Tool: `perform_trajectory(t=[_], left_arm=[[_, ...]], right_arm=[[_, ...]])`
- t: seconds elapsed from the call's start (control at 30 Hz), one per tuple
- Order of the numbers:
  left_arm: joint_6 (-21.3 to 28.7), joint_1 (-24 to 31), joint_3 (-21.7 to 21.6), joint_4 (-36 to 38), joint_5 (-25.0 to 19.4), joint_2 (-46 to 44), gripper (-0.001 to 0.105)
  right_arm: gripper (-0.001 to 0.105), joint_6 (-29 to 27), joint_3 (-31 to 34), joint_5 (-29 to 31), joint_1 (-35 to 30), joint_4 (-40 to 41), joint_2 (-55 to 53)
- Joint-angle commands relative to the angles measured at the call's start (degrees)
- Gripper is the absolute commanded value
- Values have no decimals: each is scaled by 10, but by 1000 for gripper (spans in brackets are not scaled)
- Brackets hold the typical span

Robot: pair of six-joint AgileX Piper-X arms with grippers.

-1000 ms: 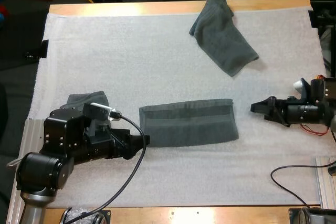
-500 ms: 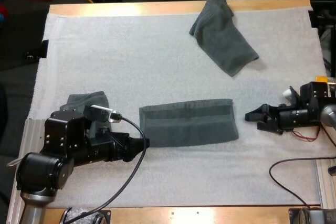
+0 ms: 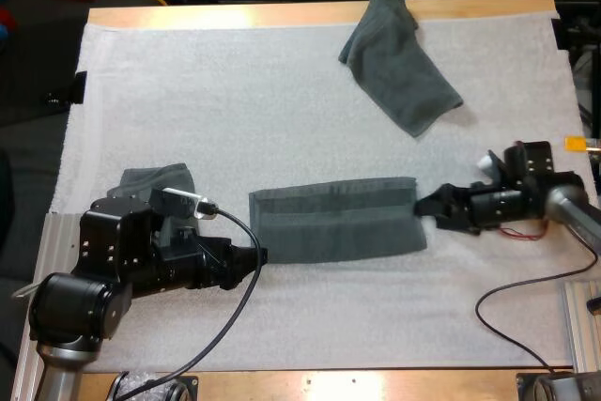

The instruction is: Pick towel from pile, fold and stack

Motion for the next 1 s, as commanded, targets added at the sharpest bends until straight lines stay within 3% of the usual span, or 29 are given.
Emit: perform_trajectory(t=[0.0, 0.4, 0.77, 0.87, 0.97], left_arm=[[4, -1, -4, 5, 4, -3, 68], [4, -1, -4, 13, 4, -3, 68], [4, -1, -4, 13, 4, -3, 68], [4, -1, -4, 13, 4, -3, 68], [4, -1, -4, 13, 4, -3, 68]], right_arm=[[71, 12, 2, 8, 12, -5, 14], [71, 59, 2, 29, 94, -19, 49], [71, 63, 2, 57, 136, -20, 61], [63, 66, 2, 87, 136, -17, 61], [45, 67, 2, 128, 136, -11, 61]])
